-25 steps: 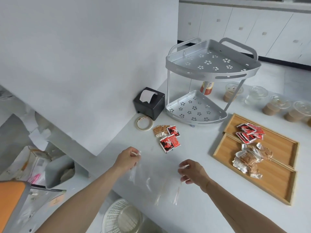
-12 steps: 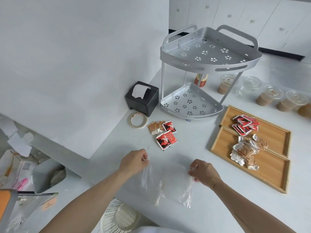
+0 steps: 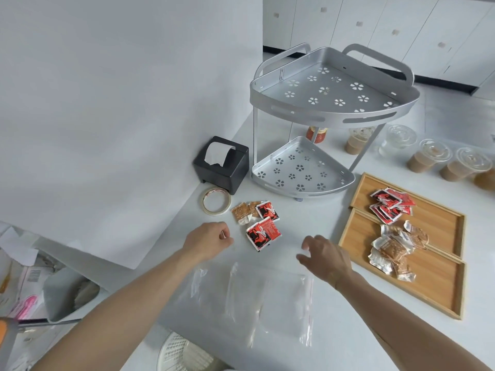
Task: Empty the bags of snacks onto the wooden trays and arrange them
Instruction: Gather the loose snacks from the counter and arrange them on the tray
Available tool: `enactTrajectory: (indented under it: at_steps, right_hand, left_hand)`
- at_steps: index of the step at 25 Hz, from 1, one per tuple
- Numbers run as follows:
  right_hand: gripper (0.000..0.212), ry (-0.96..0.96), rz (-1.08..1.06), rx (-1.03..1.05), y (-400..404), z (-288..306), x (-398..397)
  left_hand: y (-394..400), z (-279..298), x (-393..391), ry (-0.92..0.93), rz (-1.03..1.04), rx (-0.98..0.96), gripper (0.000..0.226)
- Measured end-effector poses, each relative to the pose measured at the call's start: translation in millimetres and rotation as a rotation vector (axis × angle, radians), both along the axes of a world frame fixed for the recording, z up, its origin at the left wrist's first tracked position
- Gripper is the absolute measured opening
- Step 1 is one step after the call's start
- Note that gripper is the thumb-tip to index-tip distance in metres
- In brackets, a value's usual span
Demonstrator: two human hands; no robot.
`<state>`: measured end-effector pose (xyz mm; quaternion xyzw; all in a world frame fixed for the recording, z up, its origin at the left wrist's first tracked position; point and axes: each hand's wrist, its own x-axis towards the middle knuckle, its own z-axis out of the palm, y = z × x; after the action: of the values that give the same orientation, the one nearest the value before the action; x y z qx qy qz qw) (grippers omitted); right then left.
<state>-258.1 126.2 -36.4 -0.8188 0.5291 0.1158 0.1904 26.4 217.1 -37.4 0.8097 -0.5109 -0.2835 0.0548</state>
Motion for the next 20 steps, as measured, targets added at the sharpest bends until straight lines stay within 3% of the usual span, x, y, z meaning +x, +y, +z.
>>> enactTrajectory:
  at_steps: [5,14,20]
  right_hand:
    - [0.027,-0.146,0.114,-0.101,-46.8,21.0,63.6]
    - [0.032,0.022,0.433,-0.108,-77.6,-1.5,162.1]
    - [0.028,-0.021,0.332,-0.073,-80.7,-17.2,166.7]
  left_hand:
    - [-61.2,9.5,14.7,-0.107,-0.115,-0.05,0.032]
    - [-93.7,-9.0,-7.4,-0.276,-0.243,-0.021,0.041]
    - [-88.1,-25.8,-3.0,-0.143,-0.144,-0.001,0.046]
